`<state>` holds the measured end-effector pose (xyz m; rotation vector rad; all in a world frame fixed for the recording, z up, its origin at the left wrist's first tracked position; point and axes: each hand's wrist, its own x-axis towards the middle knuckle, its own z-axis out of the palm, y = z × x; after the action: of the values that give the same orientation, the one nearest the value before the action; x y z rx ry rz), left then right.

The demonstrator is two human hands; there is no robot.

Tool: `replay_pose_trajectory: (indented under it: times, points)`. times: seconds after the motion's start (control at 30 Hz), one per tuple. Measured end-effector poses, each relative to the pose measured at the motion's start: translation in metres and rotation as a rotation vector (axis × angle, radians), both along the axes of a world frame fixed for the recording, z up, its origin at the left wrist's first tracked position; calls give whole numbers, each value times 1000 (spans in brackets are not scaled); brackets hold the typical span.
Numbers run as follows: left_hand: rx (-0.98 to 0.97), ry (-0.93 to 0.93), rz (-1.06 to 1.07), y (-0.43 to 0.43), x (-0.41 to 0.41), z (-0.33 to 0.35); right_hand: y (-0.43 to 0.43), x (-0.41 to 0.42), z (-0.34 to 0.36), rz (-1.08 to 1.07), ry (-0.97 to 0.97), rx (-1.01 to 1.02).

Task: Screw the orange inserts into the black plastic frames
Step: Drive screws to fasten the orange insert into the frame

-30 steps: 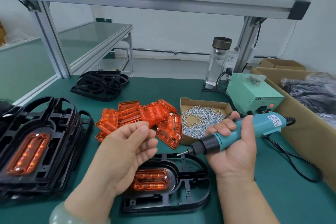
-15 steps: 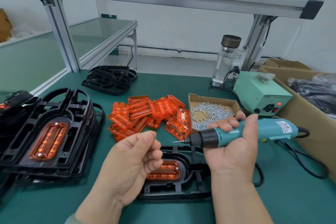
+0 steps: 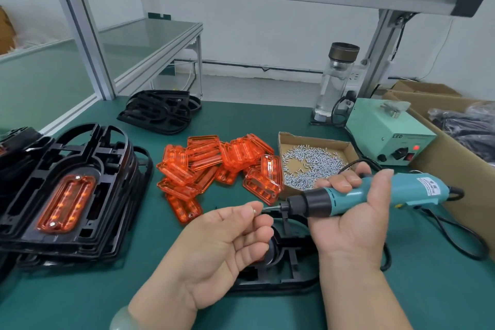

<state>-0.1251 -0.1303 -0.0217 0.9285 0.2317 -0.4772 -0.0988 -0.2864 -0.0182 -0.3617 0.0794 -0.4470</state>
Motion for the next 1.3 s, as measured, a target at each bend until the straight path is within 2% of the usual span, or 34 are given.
replay_pose_trajectory:
  times: [0.17,0.6,1.07,1.3]
  points:
    - [-70,57,13,-5,-2,1,3,-1,-1,-21,-7,-29]
    - [-13,7,38,-9,-6,2,3,-1,0,-20,-3,-25]
    - [268,-183,221,-23,-10,-3,7,-3,1,-34,-10,-39]
    - [461,-276,200,-17,-8,-4,8,-3,0,-29,-17,-36]
